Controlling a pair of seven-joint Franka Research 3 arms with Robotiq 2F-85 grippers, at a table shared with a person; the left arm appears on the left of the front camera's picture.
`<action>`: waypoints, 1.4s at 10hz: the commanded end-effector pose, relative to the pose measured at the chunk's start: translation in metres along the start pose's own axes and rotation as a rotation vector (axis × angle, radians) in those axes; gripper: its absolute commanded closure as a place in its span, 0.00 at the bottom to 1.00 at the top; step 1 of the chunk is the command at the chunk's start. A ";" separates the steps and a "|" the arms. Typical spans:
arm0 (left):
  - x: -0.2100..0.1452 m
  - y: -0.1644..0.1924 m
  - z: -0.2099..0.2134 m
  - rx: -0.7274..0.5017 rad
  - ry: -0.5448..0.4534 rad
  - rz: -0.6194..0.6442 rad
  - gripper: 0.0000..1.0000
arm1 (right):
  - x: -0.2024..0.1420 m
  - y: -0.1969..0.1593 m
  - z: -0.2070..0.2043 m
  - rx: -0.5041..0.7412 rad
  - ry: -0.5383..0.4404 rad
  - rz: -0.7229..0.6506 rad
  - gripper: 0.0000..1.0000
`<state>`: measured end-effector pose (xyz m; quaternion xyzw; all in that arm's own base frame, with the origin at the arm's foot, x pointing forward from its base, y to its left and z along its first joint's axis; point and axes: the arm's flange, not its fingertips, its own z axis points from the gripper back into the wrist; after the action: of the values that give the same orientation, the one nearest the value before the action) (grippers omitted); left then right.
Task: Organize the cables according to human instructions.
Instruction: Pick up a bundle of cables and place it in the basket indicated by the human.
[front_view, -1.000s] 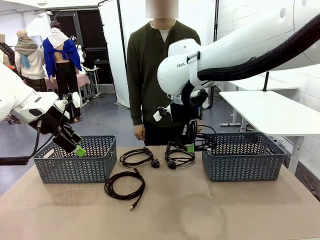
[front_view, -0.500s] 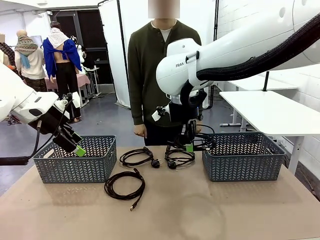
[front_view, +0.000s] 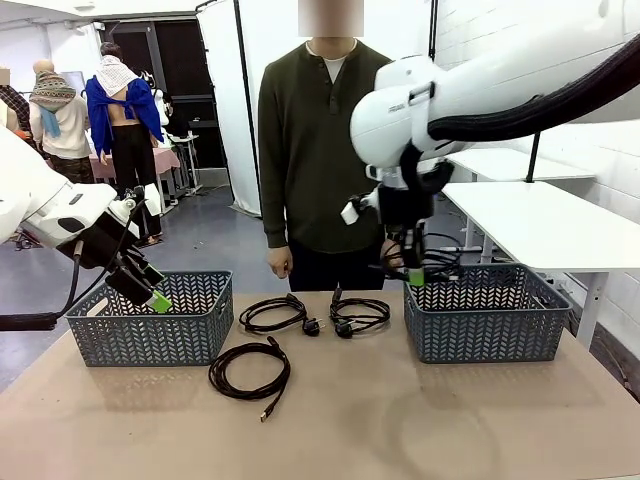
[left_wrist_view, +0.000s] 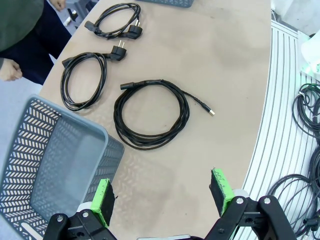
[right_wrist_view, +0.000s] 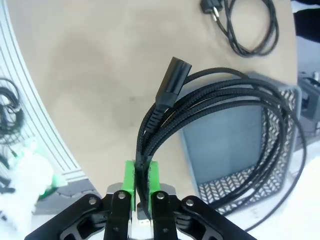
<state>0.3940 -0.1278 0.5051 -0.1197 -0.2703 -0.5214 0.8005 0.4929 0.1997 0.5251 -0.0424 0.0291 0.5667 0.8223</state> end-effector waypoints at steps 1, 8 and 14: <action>-0.001 0.005 0.000 -0.016 -0.017 -0.012 0.00 | -0.028 -0.011 -0.003 -0.015 0.020 0.056 1.00; -0.001 0.005 0.000 -0.016 -0.017 -0.012 0.00 | -0.088 -0.074 -0.029 -0.127 0.002 0.284 1.00; -0.001 0.005 0.000 -0.016 -0.017 -0.012 0.00 | -0.098 -0.087 -0.039 -0.091 -0.001 0.275 1.00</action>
<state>0.3941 -0.1279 0.5052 -0.1196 -0.2703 -0.5215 0.8004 0.5401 0.0744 0.4982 -0.0667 0.0077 0.6744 0.7353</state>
